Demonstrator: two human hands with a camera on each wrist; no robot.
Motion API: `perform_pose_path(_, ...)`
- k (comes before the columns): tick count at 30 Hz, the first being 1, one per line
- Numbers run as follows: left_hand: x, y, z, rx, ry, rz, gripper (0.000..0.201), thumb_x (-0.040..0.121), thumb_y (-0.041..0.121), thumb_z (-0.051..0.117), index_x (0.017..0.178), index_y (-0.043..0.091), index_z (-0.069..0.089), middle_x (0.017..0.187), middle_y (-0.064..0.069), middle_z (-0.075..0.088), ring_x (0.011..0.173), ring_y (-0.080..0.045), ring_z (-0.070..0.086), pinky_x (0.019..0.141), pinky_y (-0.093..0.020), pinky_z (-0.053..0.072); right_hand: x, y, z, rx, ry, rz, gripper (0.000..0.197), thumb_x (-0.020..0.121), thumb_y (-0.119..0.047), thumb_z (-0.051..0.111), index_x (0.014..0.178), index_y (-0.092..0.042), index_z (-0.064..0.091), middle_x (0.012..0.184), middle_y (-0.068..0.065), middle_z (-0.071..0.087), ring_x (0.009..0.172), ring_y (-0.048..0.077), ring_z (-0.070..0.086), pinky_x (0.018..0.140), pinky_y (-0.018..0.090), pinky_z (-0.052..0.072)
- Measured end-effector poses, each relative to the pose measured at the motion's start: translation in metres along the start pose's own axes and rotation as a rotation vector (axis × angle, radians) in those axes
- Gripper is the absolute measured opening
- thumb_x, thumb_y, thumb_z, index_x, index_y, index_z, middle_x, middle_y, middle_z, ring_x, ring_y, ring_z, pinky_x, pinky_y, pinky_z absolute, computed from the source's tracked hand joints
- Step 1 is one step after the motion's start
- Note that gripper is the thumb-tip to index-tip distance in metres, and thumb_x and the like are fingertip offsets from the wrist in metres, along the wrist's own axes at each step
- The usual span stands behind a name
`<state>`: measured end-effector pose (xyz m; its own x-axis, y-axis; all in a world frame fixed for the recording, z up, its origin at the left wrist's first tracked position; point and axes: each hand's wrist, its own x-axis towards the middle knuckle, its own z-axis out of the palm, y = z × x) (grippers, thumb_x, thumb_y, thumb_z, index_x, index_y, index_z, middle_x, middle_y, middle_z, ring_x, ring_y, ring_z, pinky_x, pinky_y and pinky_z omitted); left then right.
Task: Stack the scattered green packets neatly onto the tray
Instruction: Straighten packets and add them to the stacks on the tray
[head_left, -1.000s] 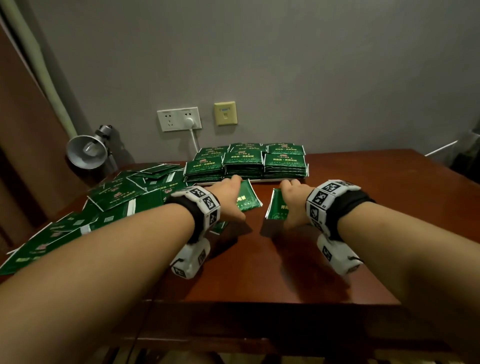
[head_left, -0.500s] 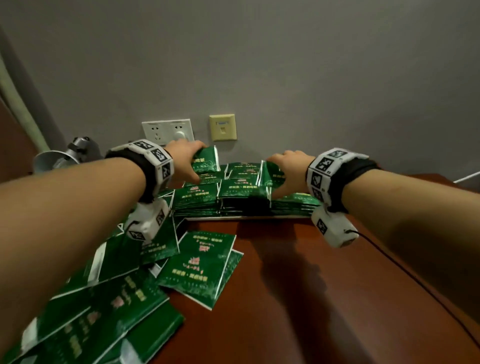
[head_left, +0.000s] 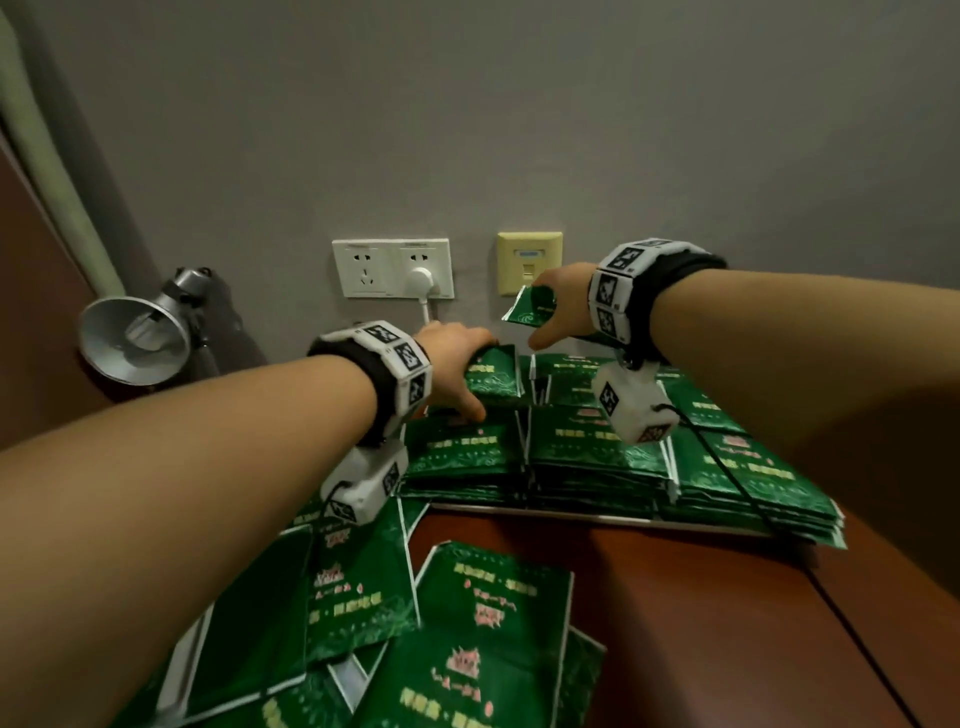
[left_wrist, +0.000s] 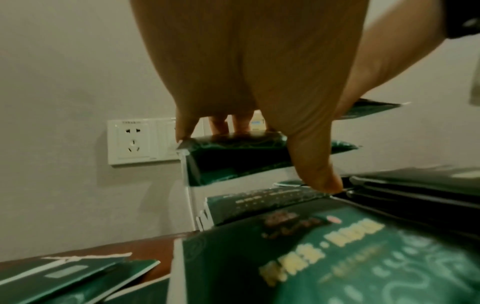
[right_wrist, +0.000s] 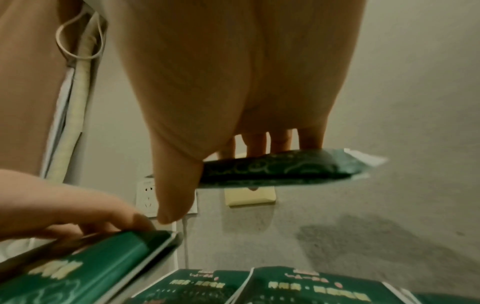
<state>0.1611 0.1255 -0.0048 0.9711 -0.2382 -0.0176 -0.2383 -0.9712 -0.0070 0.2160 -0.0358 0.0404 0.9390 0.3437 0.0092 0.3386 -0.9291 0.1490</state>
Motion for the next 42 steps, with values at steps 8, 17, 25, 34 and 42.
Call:
perform_pose_path(8,0.030,-0.013,0.021,-0.132,-0.047,0.023,0.079,0.074,0.044,0.080,0.138,0.015,0.045,0.133,-0.007,0.053,0.120,-0.028,0.052,0.098,-0.035,0.044,0.065,-0.029,0.008,-0.109,-0.085,-0.046,0.079,0.071,-0.070,0.065,0.126,-0.013,0.057,0.115,0.008,0.065,0.104,0.028,0.062,0.094,0.042,0.049)
perform_pose_path(17,0.011,-0.057,0.012,-0.237,0.142,-0.151,0.036,0.087,0.038,0.067,0.114,0.016,0.063,0.113,-0.002,0.064,0.101,-0.019,0.061,0.083,-0.030,0.049,0.094,-0.055,0.035,-0.032,-0.182,-0.101,0.063,0.086,-0.034,0.070,0.141,-0.016,0.045,0.132,0.010,0.056,0.115,0.026,0.054,0.082,0.033,0.042)
perform_pose_path(25,-0.007,-0.066,0.011,-0.120,0.037,-0.320,0.026,0.095,0.013,0.053,0.116,0.005,0.066,0.118,-0.011,0.066,0.108,-0.027,0.061,0.090,-0.033,0.048,0.077,-0.052,0.022,-0.018,-0.172,-0.165,0.077,0.086,-0.057,0.059,0.150,-0.023,0.032,0.149,0.004,0.040,0.133,0.027,0.042,0.108,0.042,0.034)
perform_pose_path(34,-0.093,-0.035,0.009,-0.061,-0.068,-0.281,0.020,0.091,0.016,0.057,0.105,0.010,0.070,0.105,-0.008,0.070,0.096,-0.027,0.064,0.076,-0.032,0.049,-0.030,-0.059,-0.013,-0.008,-0.169,-0.242,0.068,0.087,-0.054,0.060,0.146,-0.026,0.039,0.144,0.000,0.047,0.129,0.023,0.048,0.110,0.039,0.036)
perform_pose_path(42,-0.187,0.039,0.032,-0.059,-0.097,-0.121,0.025,0.087,0.019,0.065,0.112,0.013,0.068,0.111,-0.006,0.068,0.100,-0.024,0.063,0.079,-0.029,0.048,-0.170,-0.093,0.043,0.027,-0.173,-0.314,0.068,0.081,-0.057,0.065,0.134,-0.017,0.052,0.126,0.005,0.060,0.111,0.025,0.058,0.088,0.027,0.046)
